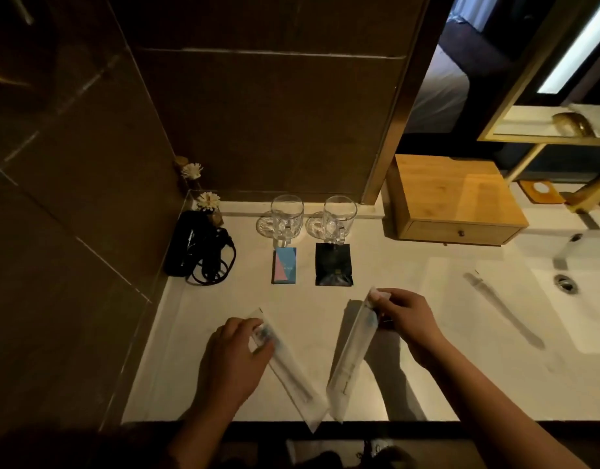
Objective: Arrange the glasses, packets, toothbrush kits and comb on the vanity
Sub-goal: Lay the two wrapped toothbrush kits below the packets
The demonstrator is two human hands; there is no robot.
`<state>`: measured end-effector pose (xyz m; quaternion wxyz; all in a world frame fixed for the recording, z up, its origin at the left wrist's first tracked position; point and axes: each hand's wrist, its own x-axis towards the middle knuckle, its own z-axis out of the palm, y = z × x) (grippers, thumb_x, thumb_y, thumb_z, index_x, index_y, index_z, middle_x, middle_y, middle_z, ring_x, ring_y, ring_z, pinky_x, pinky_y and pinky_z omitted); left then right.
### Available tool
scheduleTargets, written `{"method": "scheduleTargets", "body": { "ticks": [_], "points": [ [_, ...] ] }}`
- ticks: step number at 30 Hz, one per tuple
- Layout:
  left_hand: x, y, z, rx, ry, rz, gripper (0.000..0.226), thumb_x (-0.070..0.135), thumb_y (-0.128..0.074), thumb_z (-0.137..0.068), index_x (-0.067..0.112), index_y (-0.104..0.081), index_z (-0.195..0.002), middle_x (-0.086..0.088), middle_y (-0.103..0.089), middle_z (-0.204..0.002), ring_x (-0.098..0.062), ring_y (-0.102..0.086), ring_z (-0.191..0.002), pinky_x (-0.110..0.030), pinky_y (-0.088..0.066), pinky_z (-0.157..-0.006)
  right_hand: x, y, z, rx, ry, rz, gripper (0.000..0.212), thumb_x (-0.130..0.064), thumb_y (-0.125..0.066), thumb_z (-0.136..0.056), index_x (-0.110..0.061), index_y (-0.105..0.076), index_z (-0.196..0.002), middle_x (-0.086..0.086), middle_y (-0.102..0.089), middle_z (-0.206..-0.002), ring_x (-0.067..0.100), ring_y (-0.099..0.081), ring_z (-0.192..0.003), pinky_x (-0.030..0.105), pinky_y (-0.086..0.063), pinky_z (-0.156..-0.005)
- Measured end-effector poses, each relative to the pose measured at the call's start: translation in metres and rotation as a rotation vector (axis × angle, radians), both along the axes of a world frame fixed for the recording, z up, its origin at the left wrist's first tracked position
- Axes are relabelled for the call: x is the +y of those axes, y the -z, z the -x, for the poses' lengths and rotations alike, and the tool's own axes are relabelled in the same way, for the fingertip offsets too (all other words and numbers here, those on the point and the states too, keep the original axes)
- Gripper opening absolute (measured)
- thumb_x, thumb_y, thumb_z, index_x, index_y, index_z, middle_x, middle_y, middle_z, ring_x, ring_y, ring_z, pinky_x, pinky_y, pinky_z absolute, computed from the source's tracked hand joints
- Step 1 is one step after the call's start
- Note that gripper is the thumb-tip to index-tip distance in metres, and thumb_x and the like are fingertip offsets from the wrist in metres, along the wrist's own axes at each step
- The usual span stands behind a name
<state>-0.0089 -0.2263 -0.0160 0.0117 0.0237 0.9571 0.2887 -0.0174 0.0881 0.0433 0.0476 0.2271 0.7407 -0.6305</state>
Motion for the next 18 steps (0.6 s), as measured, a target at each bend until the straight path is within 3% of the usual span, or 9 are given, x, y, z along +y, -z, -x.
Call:
{"method": "scheduleTargets", "body": {
  "ticks": [4,13,16,18],
  "points": [
    [0.014,0.009,0.001,0.113,0.043,0.172,0.046,0.048,-0.075,-0.077,0.026,-0.069,-0.117,0.002,-0.066,-0.113,-0.024,-0.059,-0.099,-0.041,-0.054,-0.084,-0.027,0.005,0.013,-0.038,-0.109,-0.035,0.029,-0.036,-0.071,-0.087,-0.014,-0.073,-0.106,0.006,-0.075,-0.093,0.027,-0.071,-0.086,0.032,-0.062,-0.068],
    [-0.002,0.026,0.007,0.159,0.14,0.083,0.043,0.04,-0.073,-0.083,0.028,-0.066,-0.124,0.009,-0.067,-0.122,-0.017,-0.058,-0.109,-0.037,-0.053,-0.09,-0.029,0.03,0.007,-0.072,-0.083,-0.16,0.028,-0.024,-0.068,-0.091,-0.016,-0.069,-0.118,0.004,-0.073,-0.103,0.017,-0.07,-0.091,0.019,-0.056,-0.066],
    [-0.005,0.028,0.003,0.157,0.136,0.028,0.045,0.051,-0.056,-0.087,0.03,-0.065,-0.125,0.011,-0.066,-0.126,-0.013,-0.055,-0.114,-0.035,-0.049,-0.094,-0.028,0.029,0.002,-0.041,-0.038,-0.334,0.025,-0.026,-0.066,-0.092,-0.016,-0.069,-0.115,0.0,-0.073,-0.097,0.014,-0.069,-0.085,0.03,-0.059,-0.073],
    [-0.006,0.03,0.0,0.15,0.142,0.0,0.05,0.055,-0.055,-0.085,0.03,-0.064,-0.128,0.012,-0.064,-0.13,-0.013,-0.053,-0.118,-0.035,-0.048,-0.098,-0.035,0.027,-0.005,-0.029,-0.118,-0.484,0.025,-0.032,-0.066,-0.091,-0.02,-0.069,-0.113,-0.004,-0.072,-0.094,0.013,-0.068,-0.083,0.035,-0.06,-0.078]
  ]
}}
